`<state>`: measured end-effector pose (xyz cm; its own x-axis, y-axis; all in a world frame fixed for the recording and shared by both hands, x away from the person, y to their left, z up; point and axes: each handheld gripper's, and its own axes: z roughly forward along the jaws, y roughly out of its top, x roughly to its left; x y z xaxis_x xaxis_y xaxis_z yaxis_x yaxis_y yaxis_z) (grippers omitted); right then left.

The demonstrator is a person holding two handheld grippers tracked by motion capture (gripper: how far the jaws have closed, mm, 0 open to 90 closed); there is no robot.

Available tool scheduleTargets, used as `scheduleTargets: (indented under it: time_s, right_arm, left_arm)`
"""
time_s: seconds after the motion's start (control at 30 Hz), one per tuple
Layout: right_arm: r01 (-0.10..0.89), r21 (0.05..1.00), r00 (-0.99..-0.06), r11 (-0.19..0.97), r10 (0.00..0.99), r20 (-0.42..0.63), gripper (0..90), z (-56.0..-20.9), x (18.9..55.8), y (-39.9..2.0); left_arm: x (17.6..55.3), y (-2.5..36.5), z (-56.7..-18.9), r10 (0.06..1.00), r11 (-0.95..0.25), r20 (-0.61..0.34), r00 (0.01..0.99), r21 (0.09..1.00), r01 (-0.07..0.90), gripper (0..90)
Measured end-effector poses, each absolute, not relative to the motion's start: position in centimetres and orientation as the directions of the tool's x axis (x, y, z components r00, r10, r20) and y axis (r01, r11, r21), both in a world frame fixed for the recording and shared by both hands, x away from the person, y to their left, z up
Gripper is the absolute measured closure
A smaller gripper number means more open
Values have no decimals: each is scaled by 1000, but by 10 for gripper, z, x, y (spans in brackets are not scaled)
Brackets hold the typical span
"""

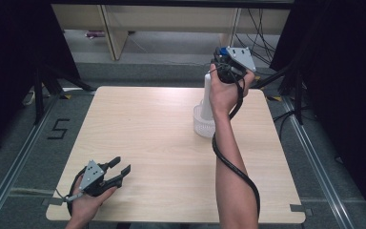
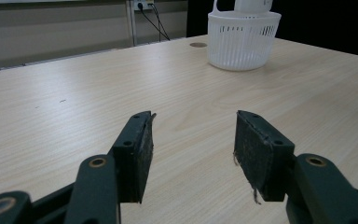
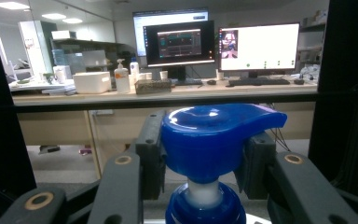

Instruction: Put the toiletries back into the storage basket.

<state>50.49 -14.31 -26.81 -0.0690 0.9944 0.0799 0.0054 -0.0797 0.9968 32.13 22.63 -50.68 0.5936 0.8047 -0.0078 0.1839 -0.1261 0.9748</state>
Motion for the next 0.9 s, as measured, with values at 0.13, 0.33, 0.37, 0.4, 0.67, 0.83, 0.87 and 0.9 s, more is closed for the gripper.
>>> scheduleTargets:
  time_s: [0.13,0.33,0.37,0.4,0.67,0.83,0.87,0.9]
  right_arm:
    - [21,996,-68,-85,994,86,599,-271,506,-143]
    - [16,998,-63,-68,996,69,600,-275,509,-142]
    - [9,998,-57,-61,997,61,599,-276,510,-141]
    - [17,998,-54,-67,996,68,599,-278,510,-141]
    - [36,998,-50,-58,997,60,599,-286,513,-139]
    - [37,998,-45,-57,997,59,599,-290,516,-138]
    - [43,997,-45,-66,997,68,599,-290,515,-138]
    - [50,996,-45,-71,996,73,599,-291,515,-137]
  left_arm:
    - [321,226,-507,801,-123,-13,598,975,185,467]
    - [321,227,-507,802,-121,-13,597,975,185,467]
    - [321,227,-507,802,-122,-13,597,975,185,467]
    - [321,227,-507,802,-123,-12,597,975,185,467]
    - [321,227,-507,800,-124,-13,599,975,187,467]
    - [322,227,-507,800,-124,-13,600,975,186,467]
    - [322,227,-507,799,-124,-12,601,975,186,467]
    - [322,227,-507,800,-125,-12,600,975,185,468]
